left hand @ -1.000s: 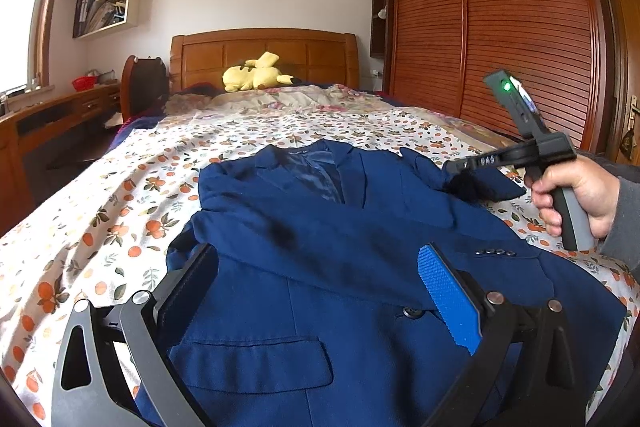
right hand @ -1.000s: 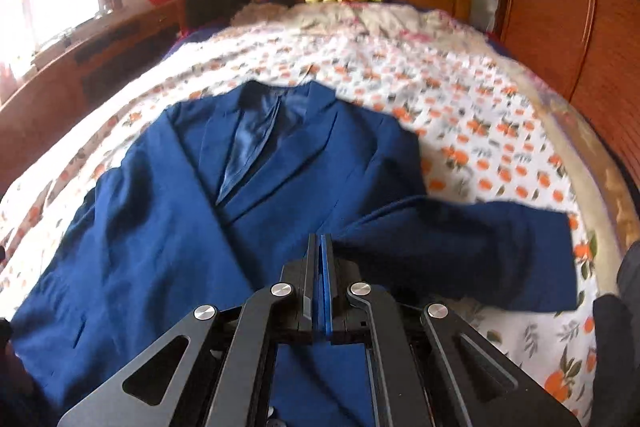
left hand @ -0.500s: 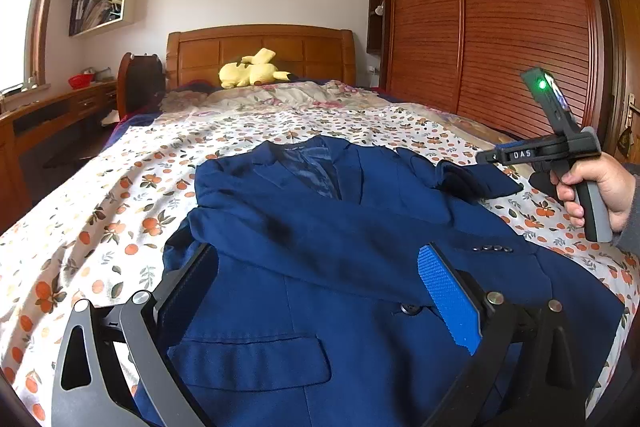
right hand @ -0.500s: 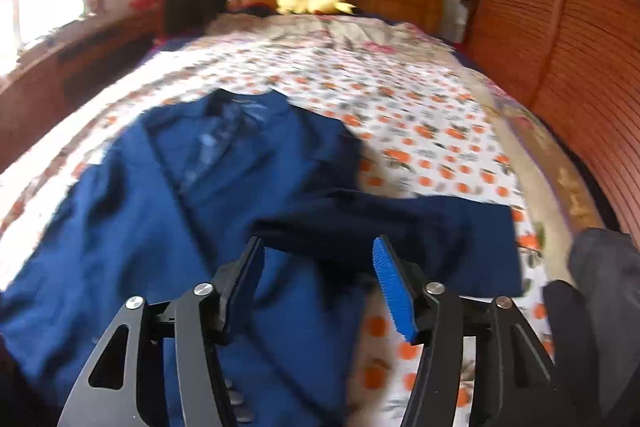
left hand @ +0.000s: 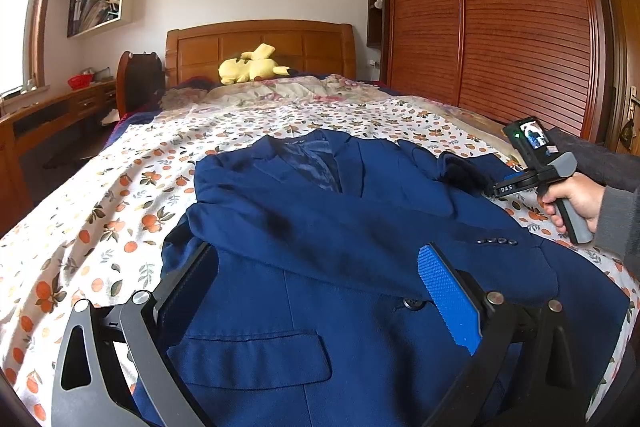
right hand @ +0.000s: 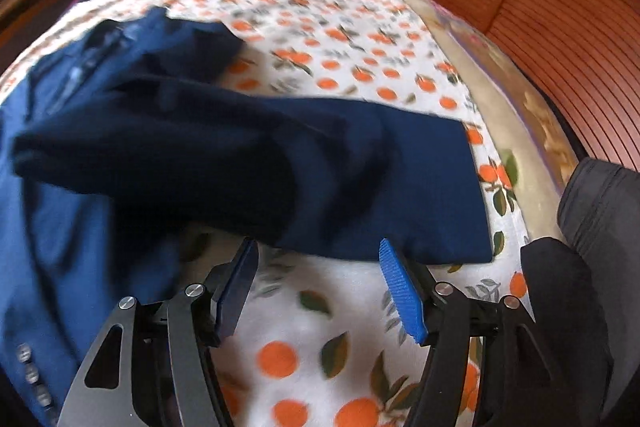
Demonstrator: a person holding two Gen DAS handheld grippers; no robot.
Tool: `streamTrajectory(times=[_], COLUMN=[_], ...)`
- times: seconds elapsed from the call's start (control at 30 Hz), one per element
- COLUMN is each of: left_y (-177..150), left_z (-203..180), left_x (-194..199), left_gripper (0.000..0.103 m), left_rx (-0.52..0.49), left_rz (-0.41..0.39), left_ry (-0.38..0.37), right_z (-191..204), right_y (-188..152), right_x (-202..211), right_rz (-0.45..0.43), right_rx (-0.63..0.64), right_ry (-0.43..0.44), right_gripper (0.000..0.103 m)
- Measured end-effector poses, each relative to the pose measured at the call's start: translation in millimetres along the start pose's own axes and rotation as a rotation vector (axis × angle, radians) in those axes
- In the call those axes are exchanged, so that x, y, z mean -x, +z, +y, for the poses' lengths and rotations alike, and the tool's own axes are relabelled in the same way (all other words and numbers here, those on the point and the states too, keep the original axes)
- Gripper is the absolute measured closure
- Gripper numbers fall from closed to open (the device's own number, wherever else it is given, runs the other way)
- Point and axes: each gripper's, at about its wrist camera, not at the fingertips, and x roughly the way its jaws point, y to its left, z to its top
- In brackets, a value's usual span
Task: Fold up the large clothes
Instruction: 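Fold the held sleeve across the jacket front with the right tool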
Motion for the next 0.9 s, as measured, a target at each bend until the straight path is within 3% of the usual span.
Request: streamTrajectory(times=[0.13, 0.2, 0.27, 0.57, 0.73, 0.9], left_y=[-0.1, 0.2, 0.2, 0.7, 1.5, 0.3], left_z=[0.5, 0.7, 0.4, 0.2, 0.9, -0.3], left_x=[-0.8, -0.3, -0.4, 4.7, 10.3, 7.4], left_gripper=[0.003, 0.003, 0.002, 0.003, 0.003, 0.002], left_rx=[0.002, 0.004, 0.003, 0.001, 0.002, -0.004], left_rz=[0.004, 0.004, 0.003, -0.009, -0.015, -0.004], left_ry=[-0.002, -0.004, -0.003, -0.013, -0.014, -0.002], right_z=[-8.4, -7.6, -10.1, 4.4, 38.6, 86.4], right_y=[1.7, 4.5, 8.7, 37.5, 48.5, 41.1], right_x=[-5.7, -5.0, -1.2, 77.6, 124.4, 159.8], right_rz=[-0.010, -0.030, -0.044, -0.268, -0.340, -0.385], right_rx=[-0.077, -0.076, -0.118, -0.173, -0.096, -0.029], right_ry=[0.041, 0.056, 0.071, 0.077, 0.140, 0.263], right_gripper=[0.048, 0.079, 0.098, 0.100, 0.100, 0.100])
